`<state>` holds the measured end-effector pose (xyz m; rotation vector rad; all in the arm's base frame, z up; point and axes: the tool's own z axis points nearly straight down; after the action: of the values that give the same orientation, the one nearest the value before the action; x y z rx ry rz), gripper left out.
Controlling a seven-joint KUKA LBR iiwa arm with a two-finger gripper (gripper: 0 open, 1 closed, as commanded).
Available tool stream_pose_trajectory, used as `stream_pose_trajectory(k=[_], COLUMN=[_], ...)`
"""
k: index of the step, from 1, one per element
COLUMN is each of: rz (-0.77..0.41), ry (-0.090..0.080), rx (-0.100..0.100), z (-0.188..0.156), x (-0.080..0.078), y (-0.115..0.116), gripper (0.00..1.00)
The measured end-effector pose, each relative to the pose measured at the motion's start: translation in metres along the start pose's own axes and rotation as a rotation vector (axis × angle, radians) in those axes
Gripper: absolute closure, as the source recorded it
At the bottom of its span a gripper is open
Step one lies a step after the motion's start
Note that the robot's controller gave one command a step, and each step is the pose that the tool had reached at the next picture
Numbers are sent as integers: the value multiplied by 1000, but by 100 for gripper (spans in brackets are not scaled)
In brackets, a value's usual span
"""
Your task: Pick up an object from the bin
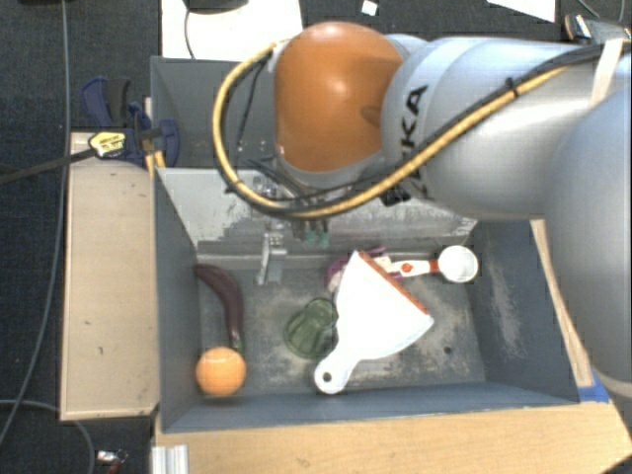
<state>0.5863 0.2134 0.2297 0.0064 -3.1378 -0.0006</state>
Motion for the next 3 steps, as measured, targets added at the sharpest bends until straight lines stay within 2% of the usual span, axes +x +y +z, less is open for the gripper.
stream_pose_trajectory(k=[1, 2, 3], rz=[8, 177, 545], ry=[-7, -8, -16], rx=[-2, -4, -9], z=[-5, 154, 69], x=[-1, 3, 10], y=[-2, 40, 39], gripper=[0, 0, 0])
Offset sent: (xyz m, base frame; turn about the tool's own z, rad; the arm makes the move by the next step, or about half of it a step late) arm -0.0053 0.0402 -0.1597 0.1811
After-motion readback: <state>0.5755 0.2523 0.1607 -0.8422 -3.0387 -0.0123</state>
